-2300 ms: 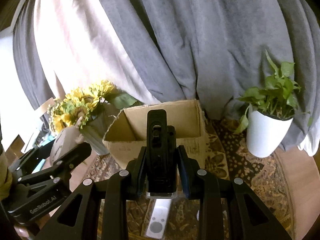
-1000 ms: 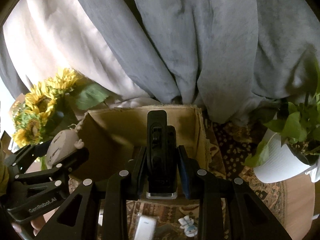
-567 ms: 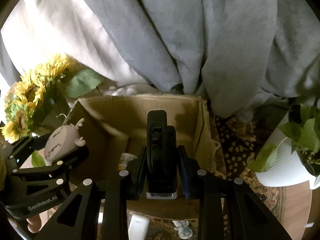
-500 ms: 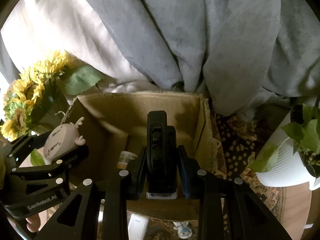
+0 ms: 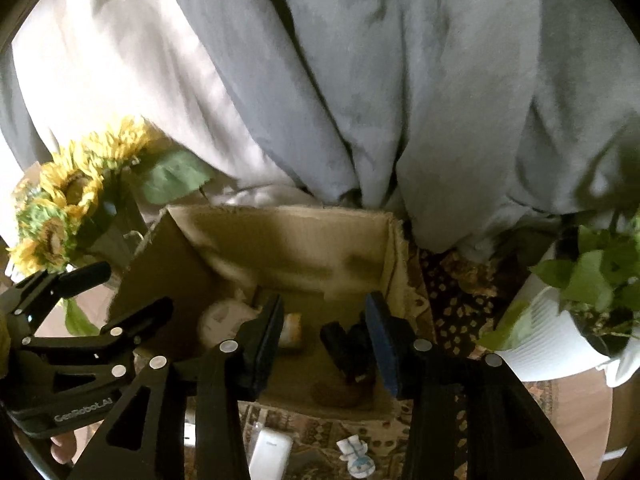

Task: Organize rigid objects
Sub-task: 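Open right tool to drop the black case in the box while left tool releases the disc, then withdraw both tools from the box toward the table items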

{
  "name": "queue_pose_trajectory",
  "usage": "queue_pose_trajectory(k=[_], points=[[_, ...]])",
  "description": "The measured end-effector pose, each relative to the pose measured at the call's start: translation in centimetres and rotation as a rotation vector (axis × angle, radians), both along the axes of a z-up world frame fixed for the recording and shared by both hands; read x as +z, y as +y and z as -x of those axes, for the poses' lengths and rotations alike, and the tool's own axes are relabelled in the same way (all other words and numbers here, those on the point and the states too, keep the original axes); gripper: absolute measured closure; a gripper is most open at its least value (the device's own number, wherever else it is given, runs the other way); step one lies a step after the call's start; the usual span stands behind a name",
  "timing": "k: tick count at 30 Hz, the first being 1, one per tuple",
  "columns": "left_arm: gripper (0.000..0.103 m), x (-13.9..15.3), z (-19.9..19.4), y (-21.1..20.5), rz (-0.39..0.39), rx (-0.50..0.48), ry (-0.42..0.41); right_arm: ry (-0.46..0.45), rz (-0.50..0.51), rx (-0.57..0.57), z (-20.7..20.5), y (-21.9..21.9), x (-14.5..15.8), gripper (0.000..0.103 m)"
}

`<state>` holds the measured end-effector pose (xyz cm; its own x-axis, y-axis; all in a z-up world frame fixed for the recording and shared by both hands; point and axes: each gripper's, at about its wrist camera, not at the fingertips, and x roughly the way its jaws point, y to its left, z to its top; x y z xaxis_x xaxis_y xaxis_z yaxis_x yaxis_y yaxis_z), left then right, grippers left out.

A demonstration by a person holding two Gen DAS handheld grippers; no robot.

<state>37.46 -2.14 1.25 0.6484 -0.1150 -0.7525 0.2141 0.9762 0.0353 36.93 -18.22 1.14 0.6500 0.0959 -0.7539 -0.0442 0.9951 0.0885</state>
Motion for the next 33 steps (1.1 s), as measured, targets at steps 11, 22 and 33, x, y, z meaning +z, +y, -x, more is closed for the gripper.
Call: queue_pose_trajectory(k=[11,22,33], points=[[0.018,2.4,4.9,0.6,-0.037,0.036,-0.164,-0.104,0.029,-0.015,4.0,0.3,2.5,0.046],[0.015,2.0,8.7,1.8,-0.044,0.046,-0.189,-0.134,0.028,-0.017,7.0,1.1,2.9,0.041],[0.015,0.5,12.4,0.8,-0.038,0.024,-0.161,-0.157,0.064,-0.048,10.9,0.4,2.0,0.040]])
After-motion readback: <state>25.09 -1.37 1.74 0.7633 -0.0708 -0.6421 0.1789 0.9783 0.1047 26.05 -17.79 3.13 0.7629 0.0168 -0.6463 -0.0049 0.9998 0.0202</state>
